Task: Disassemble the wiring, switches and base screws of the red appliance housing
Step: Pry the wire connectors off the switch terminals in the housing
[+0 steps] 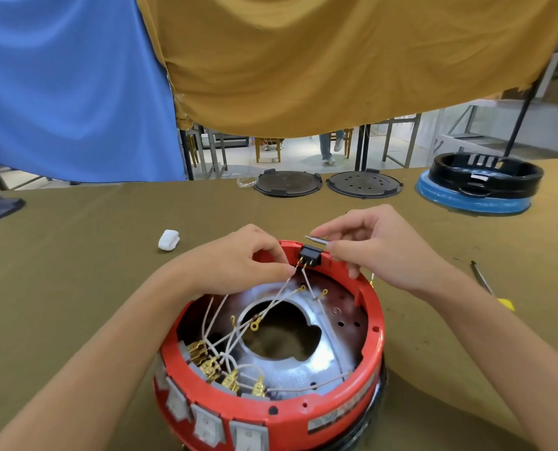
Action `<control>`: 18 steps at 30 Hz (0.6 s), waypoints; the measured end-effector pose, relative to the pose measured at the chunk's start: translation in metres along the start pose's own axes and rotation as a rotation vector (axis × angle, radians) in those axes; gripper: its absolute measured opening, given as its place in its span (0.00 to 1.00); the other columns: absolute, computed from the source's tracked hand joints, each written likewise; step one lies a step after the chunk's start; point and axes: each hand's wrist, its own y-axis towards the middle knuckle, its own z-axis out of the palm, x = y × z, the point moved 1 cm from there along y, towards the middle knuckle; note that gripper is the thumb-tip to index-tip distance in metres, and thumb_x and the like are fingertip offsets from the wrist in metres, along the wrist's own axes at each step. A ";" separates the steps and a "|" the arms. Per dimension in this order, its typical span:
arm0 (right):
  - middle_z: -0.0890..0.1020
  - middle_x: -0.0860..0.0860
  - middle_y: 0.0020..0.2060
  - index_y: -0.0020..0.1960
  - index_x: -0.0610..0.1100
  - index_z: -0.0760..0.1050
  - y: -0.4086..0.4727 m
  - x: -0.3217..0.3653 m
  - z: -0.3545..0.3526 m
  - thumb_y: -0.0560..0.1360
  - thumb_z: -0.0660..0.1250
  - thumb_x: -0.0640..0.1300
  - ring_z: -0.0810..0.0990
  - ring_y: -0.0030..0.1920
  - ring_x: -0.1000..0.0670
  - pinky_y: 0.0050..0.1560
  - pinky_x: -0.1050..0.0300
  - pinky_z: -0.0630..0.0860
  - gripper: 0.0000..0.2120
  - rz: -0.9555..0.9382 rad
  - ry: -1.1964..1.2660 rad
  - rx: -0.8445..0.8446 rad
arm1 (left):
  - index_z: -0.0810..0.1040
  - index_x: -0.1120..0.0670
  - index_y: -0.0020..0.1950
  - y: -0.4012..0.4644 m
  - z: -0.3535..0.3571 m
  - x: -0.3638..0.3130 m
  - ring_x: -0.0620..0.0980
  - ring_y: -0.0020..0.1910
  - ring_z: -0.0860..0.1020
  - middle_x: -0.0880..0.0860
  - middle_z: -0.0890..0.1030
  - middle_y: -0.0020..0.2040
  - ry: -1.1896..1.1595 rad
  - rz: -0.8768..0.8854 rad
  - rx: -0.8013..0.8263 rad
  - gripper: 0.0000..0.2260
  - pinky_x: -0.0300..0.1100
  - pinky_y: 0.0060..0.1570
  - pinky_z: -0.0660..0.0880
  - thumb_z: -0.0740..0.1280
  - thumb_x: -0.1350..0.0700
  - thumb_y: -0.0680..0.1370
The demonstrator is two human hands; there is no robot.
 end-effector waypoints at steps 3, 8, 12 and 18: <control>0.82 0.53 0.28 0.47 0.44 0.86 0.000 0.000 0.000 0.73 0.70 0.32 0.78 0.26 0.55 0.29 0.67 0.72 0.10 -0.007 -0.063 -0.037 | 0.82 0.40 0.48 0.007 0.000 -0.004 0.34 0.57 0.73 0.36 0.70 0.59 0.004 -0.002 0.053 0.09 0.34 0.58 0.67 0.68 0.37 0.73; 0.85 0.54 0.32 0.43 0.48 0.87 0.002 -0.003 -0.002 0.71 0.75 0.38 0.81 0.32 0.58 0.34 0.66 0.75 0.06 -0.025 -0.082 -0.152 | 0.82 0.40 0.48 0.015 -0.003 -0.007 0.38 0.58 0.74 0.39 0.72 0.59 0.014 0.020 0.126 0.07 0.39 0.62 0.69 0.68 0.39 0.76; 0.85 0.53 0.33 0.41 0.46 0.86 0.001 -0.006 -0.002 0.70 0.77 0.38 0.81 0.33 0.58 0.36 0.66 0.75 0.04 0.008 0.035 -0.199 | 0.83 0.44 0.47 0.016 -0.011 -0.011 0.39 0.50 0.77 0.41 0.79 0.52 0.009 0.057 0.097 0.06 0.31 0.52 0.71 0.68 0.45 0.78; 0.83 0.50 0.31 0.42 0.46 0.87 0.002 -0.009 -0.002 0.72 0.73 0.35 0.76 0.30 0.60 0.34 0.68 0.73 0.08 0.084 0.105 -0.174 | 0.84 0.45 0.45 0.024 -0.004 -0.021 0.43 0.51 0.78 0.45 0.81 0.51 0.022 0.000 0.062 0.04 0.30 0.49 0.72 0.70 0.47 0.76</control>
